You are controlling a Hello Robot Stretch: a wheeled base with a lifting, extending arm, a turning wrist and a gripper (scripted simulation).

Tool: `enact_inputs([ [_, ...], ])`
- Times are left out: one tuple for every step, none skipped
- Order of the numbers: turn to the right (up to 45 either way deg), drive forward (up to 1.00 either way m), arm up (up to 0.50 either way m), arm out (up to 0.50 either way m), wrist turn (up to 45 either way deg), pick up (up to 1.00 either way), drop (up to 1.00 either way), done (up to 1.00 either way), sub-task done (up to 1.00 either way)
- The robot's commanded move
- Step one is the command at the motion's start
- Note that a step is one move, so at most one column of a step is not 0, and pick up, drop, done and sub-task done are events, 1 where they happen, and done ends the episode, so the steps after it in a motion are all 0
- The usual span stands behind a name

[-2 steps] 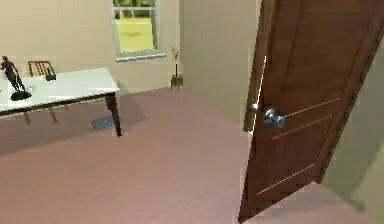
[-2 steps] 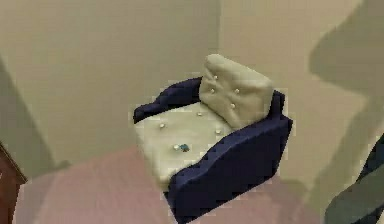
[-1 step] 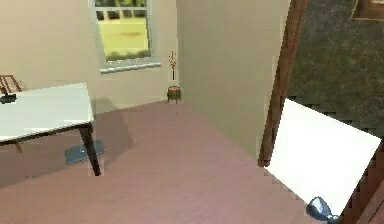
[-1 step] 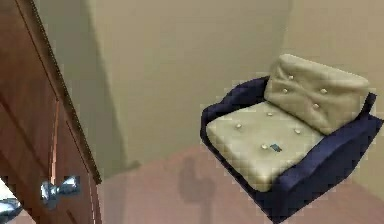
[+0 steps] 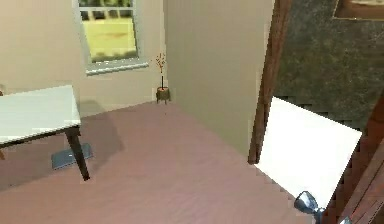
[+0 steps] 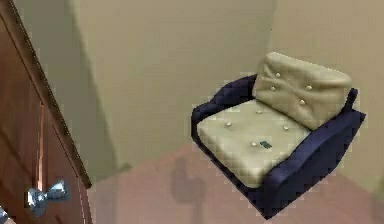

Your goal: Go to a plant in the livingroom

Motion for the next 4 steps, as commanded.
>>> enact_inputs([
  [0.0, 0.7, 0.0, 0.0, 0.0, 0.0, 0.0, 0.0, 0.0],
  [45.0, 0.0, 0.0, 0.0, 0.0, 0.0, 0.0, 0.0, 0.0],
  [6.0, 0.0, 0.0, 0.0, 0.0, 0.0, 0.0, 0.0, 0.0],
  [0.0, 0.3, 0.0, 0.0, 0.0, 0.0, 0.0, 0.0, 0.0],
])
